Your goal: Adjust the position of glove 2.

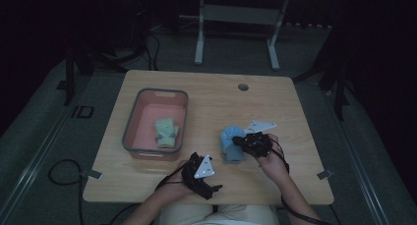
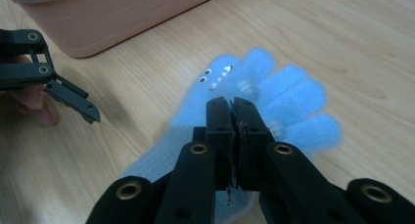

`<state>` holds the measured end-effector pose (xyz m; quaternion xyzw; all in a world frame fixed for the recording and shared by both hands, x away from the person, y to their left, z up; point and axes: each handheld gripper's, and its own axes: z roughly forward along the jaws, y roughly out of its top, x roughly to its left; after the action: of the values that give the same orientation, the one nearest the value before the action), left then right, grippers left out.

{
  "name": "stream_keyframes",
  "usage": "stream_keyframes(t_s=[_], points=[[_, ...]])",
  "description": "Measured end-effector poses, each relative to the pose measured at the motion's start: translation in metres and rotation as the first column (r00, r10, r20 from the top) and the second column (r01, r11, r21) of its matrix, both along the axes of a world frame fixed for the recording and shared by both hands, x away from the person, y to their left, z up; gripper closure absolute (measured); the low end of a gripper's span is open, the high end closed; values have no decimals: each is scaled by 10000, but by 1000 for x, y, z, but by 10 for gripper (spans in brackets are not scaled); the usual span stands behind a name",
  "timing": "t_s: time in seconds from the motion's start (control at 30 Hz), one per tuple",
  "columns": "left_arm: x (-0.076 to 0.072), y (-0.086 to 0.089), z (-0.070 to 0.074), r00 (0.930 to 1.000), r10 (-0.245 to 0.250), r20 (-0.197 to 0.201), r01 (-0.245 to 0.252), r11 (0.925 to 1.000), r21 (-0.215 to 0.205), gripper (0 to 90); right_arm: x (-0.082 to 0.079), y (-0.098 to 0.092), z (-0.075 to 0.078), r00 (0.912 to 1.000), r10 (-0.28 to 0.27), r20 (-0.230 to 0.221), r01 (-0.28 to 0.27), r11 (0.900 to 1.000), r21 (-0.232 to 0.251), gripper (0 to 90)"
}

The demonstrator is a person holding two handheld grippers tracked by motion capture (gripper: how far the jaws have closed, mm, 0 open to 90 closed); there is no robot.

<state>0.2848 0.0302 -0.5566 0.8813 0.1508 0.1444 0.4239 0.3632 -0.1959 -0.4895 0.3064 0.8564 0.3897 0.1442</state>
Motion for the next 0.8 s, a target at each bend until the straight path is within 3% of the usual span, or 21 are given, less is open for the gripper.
stream_keyframes(t_s=[0.23,0.33,0.8], points=[[0,0,0,10000,-4,8,4,10000,18,28,6,6,-13,9995,-82,-304,82,10000,-3,867],[0,0,0,10000,-10,5,10,10000,23,27,7,8,-23,9992,-151,-360,140,9994,-302,867],[0,0,2,9999,-63,90,64,10000,-64,27,16,3,-45,9956,-272,-896,233,9988,-437,851]])
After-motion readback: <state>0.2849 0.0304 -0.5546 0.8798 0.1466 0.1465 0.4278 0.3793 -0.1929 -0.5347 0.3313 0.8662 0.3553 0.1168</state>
